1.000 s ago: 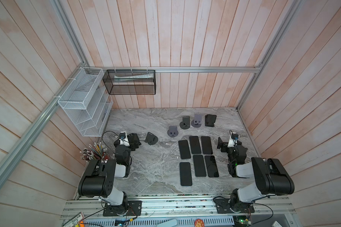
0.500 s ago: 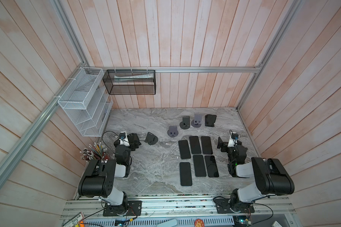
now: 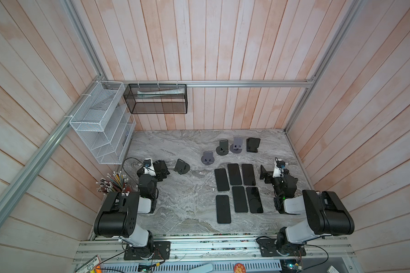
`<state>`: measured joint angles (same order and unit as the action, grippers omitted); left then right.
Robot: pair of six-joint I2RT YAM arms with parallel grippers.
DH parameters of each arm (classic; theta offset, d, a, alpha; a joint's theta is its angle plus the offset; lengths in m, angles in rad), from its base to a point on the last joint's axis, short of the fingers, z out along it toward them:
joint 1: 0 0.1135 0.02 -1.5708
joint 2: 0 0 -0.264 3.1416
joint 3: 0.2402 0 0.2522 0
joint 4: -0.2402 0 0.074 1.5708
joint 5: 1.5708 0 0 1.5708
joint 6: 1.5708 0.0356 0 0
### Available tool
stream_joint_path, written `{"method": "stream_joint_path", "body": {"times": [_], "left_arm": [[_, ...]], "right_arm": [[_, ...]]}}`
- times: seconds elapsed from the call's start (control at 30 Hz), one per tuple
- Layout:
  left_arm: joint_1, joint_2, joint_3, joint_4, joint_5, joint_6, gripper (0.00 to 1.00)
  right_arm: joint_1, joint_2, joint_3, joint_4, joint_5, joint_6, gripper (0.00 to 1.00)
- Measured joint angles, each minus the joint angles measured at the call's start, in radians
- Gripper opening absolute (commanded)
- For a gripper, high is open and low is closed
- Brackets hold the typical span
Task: Remove the phone from the phone stand
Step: Reset both arms
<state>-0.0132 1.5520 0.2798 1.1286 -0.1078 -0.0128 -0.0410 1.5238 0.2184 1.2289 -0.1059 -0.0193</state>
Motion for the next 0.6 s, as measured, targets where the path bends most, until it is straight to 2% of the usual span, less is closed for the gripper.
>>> {"method": "stream_joint_path", "body": {"times": [0.23, 0.6], "left_arm": [[0.0, 0.0, 0.0, 0.0, 0.0, 0.0, 1.0], [0.0, 0.0, 0.0, 0.0, 0.0, 0.0, 1.0]], "right_arm": [[0.0, 0.0, 0.012, -0.02, 0.053, 0.019, 0.98], [0.0, 0.0, 0.013, -0.027, 0.064, 0.02, 0.98]]}}
